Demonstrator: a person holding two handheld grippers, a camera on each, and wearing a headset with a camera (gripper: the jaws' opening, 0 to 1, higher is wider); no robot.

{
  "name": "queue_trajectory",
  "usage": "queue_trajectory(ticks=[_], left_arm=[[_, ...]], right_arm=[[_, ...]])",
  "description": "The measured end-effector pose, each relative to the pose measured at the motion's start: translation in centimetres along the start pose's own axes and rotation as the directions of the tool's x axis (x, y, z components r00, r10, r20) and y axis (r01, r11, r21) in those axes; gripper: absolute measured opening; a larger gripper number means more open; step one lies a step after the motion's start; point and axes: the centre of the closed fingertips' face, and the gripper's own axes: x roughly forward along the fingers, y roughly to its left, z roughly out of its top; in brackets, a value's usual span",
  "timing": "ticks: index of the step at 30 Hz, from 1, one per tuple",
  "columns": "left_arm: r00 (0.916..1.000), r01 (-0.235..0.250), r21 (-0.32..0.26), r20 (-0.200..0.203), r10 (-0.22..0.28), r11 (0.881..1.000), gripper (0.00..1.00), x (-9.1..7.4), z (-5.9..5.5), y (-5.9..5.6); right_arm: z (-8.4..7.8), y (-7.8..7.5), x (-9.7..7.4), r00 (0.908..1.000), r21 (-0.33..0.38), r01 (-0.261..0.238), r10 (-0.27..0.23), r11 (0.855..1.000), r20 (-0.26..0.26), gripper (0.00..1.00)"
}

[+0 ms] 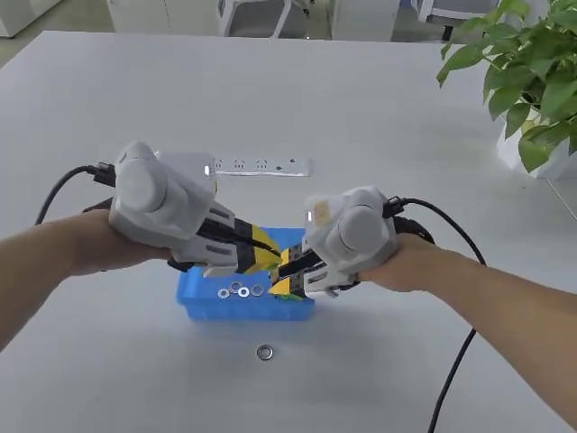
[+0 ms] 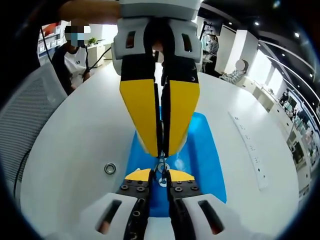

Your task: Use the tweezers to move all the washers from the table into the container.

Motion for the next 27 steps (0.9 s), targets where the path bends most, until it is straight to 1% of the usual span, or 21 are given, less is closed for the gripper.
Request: queue_trajectory(ticks=[4, 11, 19, 27], left_arm=[[1.0000, -0.002, -0.002, 0.003, 0.002, 1.000, 0.06, -0.2, 0.2, 0.1], [0.9999, -0.010, -0.001, 0.004, 0.010, 1.000, 0.05, -0.8, 0.6, 0.1], [0.9996, -0.028, 0.000, 0.005, 0.028, 1.000, 0.05, -1.9, 1.2, 0.2], [0.9994, -0.033, -0.005, 0.009, 0.033, 0.999, 0.05, -2.7, 1.7, 0.0]], right_arm=[[0.1, -0.1, -0.3, 0.9999, 0.006, 0.011, -0.011, 1.000, 0.001, 0.15], [0.4, -0.4, -1.3, 0.9991, 0.026, 0.041, -0.041, 0.999, 0.007, 0.20], [1.0, -0.7, -2.9, 0.9947, 0.071, 0.097, -0.099, 0.993, 0.027, 0.29], [0.8, -0.3, -4.3, 0.9905, 0.113, 0.132, -0.135, 0.985, 0.025, 0.34]])
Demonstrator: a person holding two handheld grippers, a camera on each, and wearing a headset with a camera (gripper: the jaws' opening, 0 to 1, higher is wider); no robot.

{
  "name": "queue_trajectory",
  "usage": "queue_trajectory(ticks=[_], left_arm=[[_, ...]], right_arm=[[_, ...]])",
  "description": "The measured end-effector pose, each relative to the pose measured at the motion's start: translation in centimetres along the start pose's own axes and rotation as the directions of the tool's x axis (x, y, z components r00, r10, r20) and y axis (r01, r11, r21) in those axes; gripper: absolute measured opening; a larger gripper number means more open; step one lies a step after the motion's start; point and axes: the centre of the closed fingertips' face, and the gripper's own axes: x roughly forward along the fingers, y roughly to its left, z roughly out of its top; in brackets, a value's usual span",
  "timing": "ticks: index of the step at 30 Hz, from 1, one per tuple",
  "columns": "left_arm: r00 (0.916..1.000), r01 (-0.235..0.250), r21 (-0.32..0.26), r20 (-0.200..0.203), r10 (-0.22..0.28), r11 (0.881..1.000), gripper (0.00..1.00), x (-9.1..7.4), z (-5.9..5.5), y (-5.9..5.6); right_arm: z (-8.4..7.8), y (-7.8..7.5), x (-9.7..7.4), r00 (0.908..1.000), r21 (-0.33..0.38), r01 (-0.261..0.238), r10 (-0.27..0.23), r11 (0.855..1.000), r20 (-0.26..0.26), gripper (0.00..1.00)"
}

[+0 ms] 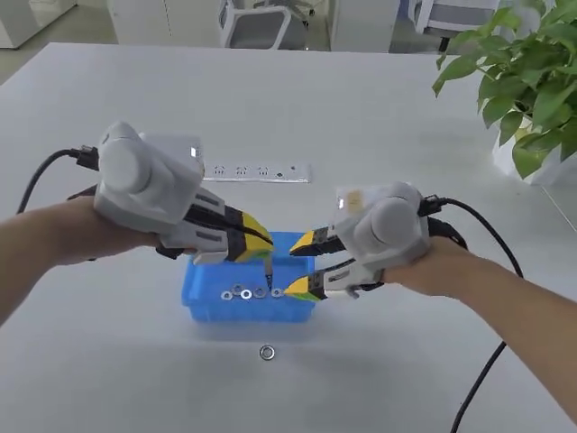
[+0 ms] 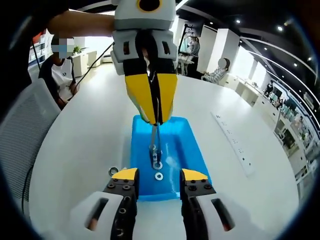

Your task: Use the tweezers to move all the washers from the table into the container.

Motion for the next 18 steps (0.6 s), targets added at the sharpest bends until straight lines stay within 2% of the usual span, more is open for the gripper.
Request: queue_trajectory(ticks=[4, 13, 18], left_arm=[[1.0000, 0.004, -0.004, 0.002, -0.004, 1.000, 0.05, -0.4, 0.2, -0.2], [0.9996, 0.023, -0.006, 0.018, -0.023, 1.000, 0.05, -1.0, 1.1, -1.2], [0.9992, 0.034, 0.000, 0.022, -0.034, 0.999, 0.05, -1.4, 1.4, -1.7]], right_arm=[[-0.3, 0.3, -0.9, 0.9999, 0.042, 0.015, -0.015, 0.999, 0.004, 0.39], [-1.1, 1.3, -2.4, 0.9990, 0.086, 0.045, -0.045, 0.995, 0.004, 0.50], [-1.4, 1.9, -3.3, 0.9966, 0.120, 0.079, -0.081, 0.990, 0.012, 0.58]])
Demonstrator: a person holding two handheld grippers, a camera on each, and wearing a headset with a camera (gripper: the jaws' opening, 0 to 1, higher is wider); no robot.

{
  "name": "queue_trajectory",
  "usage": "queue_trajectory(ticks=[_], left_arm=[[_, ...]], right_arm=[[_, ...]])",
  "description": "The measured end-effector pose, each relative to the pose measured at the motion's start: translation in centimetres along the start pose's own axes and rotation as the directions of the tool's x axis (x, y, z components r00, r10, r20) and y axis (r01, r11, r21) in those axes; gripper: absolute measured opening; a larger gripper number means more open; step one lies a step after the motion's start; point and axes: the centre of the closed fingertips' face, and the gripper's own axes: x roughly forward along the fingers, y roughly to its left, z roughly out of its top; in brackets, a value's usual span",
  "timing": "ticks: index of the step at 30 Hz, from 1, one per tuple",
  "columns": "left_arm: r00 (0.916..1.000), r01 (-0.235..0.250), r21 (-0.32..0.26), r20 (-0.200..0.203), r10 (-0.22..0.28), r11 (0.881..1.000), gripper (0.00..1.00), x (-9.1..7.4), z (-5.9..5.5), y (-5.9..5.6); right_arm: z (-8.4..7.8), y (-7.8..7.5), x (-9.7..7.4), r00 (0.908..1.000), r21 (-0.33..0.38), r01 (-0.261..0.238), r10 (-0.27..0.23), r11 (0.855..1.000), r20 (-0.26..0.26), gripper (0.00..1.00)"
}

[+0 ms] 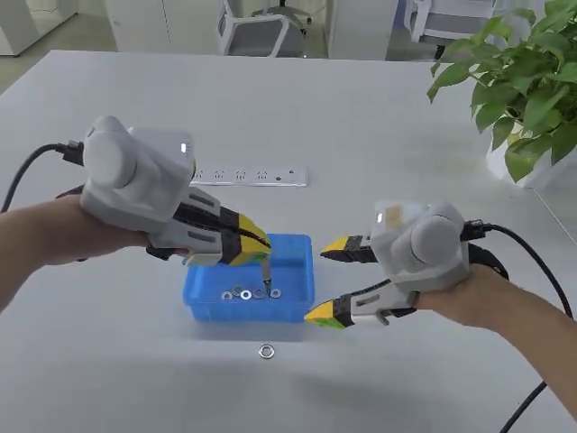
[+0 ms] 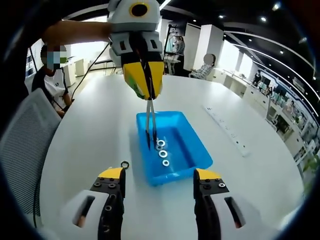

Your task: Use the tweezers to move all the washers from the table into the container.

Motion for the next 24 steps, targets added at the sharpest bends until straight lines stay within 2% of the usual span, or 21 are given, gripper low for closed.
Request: queue_trajectory(ticks=[7, 24], left_arm=[[1.0000, 0.009, 0.014, 0.002, -0.009, 1.000, 0.05, -0.4, 0.4, -0.7], [0.9985, 0.052, 0.038, -0.021, -0.052, 0.998, 0.05, -0.3, 0.0, -2.7]], right_arm=[[-0.4, 0.7, -0.8, 0.9996, 0.035, 0.026, -0.027, 0.999, 0.013, 0.67], [-1.4, 1.9, -1.4, 0.9980, 0.109, 0.057, -0.060, 0.992, 0.019, 0.82]])
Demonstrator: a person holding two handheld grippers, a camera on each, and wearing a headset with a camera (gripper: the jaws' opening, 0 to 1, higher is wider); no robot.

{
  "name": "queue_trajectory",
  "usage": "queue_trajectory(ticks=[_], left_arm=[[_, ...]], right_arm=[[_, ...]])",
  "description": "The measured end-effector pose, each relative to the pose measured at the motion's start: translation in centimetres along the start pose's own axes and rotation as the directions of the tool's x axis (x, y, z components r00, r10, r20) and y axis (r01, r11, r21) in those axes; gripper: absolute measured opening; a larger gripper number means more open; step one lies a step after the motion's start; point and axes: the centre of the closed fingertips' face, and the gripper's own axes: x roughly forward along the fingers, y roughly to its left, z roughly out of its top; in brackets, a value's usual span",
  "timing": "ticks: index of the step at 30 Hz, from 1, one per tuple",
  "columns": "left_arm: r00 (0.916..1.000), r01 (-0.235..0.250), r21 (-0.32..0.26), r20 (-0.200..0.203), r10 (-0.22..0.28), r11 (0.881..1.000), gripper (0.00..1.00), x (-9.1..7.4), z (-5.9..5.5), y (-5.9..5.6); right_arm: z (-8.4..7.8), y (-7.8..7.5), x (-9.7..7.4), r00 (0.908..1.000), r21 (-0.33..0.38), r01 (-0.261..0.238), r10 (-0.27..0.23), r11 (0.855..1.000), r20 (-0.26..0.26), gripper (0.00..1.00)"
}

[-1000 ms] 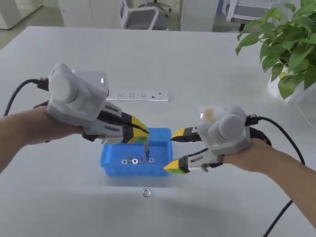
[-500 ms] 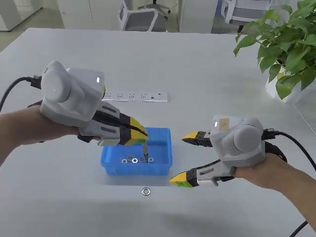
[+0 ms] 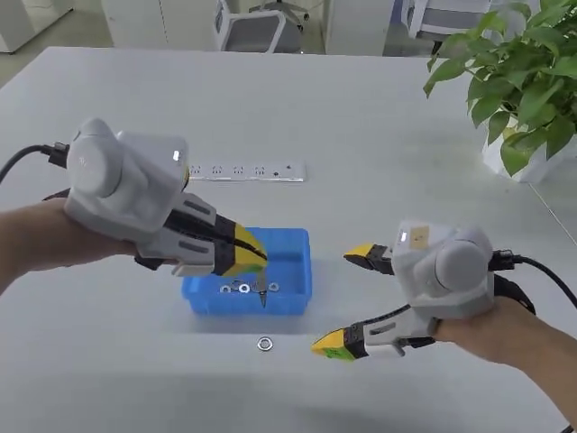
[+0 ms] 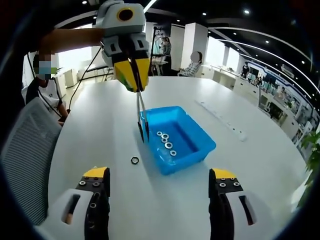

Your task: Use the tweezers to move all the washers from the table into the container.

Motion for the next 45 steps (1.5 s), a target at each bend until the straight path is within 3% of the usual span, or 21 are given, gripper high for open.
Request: queue_trajectory(ticks=[24, 45], left_arm=[[0.9982, 0.060, -0.001, 0.003, -0.060, 0.998, 0.05, 1.3, -0.9, -2.1], [0.9953, 0.091, -0.003, -0.034, -0.091, 0.996, 0.05, 2.5, -2.9, -3.1]], right_arm=[[-0.2, 0.7, 0.0, 0.9999, 0.032, 0.015, -0.015, 0.999, 0.004, 0.94], [-1.2, 1.6, 0.2, 0.9998, 0.038, 0.000, 0.001, 0.999, -0.020, 0.93]])
